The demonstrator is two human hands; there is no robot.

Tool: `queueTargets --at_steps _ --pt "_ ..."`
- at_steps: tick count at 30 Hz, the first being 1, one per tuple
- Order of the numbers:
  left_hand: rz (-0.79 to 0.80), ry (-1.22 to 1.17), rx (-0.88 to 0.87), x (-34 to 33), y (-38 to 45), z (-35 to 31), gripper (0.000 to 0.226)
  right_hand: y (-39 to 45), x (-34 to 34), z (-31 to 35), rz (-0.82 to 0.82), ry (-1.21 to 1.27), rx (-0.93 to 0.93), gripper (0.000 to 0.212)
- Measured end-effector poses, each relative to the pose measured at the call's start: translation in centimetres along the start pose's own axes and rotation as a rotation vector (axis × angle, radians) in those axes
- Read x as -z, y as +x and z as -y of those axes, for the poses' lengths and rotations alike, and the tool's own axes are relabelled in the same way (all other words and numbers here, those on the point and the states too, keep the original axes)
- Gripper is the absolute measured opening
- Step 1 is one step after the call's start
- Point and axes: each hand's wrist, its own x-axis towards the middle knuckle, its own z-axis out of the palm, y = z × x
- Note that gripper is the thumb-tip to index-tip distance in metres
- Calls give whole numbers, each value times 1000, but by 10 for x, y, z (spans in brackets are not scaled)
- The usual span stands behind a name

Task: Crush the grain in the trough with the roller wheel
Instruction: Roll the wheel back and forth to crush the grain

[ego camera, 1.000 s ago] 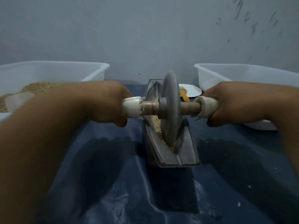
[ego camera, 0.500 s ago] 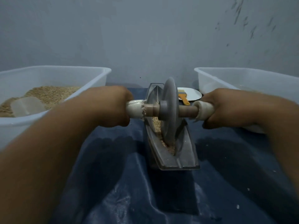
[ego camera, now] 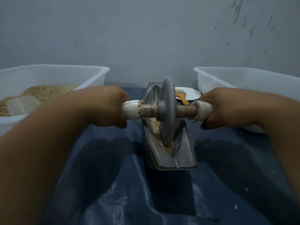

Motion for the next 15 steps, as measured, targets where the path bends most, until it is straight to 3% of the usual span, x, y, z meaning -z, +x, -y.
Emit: queueTargets --at_steps 3,7,10,13,15 --pt "-132 50 1 -2 1 -5 20 1 -5 0 23 25 -7 23" --pt "-451 182 24 -20 7 -10 16 17 -31 2 -271 1 -13 21" --pt "-337 154 41 -18 8 -6 11 19 -30 2 -289 -48 7 20" --pt "-91 63 13 -4 1 -4 21 8 -10 -1 -72 -6 11 18" --pt "-25 23 11 3 -3 -3 25 1 0 -3 34 19 5 21"
